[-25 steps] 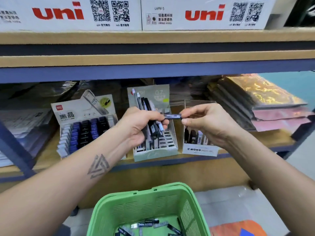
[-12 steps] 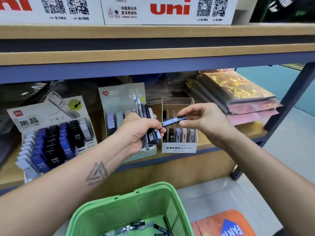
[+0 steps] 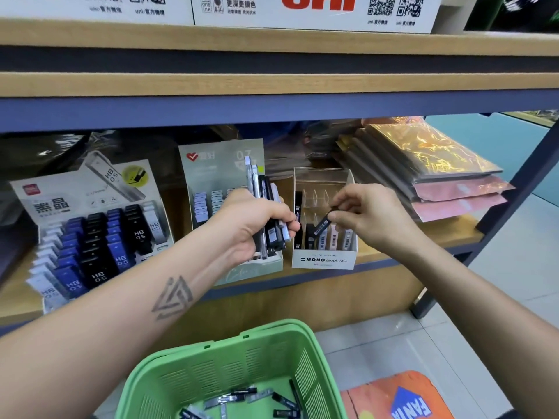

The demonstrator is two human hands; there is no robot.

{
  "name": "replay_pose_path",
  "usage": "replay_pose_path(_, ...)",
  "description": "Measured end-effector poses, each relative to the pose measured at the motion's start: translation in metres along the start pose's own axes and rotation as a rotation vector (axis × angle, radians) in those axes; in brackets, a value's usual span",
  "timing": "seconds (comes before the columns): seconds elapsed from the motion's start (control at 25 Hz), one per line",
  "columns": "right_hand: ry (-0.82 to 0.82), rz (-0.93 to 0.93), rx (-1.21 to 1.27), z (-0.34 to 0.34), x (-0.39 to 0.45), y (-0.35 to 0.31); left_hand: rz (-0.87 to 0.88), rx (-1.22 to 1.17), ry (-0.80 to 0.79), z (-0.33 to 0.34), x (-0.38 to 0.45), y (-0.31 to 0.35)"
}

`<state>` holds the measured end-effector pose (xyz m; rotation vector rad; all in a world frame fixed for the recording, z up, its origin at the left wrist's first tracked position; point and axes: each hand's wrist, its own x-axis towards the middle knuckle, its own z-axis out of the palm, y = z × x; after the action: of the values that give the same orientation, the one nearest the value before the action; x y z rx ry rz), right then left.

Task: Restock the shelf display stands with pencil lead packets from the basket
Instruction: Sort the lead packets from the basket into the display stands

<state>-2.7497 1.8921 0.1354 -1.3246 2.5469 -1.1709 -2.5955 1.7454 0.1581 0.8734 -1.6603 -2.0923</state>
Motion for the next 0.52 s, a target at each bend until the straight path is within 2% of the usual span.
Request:
replay_pose_path(0.4, 0.200, -0.002, -0.026, 0.002, 0.037, -0.002, 0.004, -0.082, -0.010, -0.016, -0.007, 0.008)
replay_pose_path(0.52, 0.200, 0.007, -0.087, 0.016, 0.050, 0.001, 0.016, -0.113, -0.018, -0.015, -0.003, 0.013)
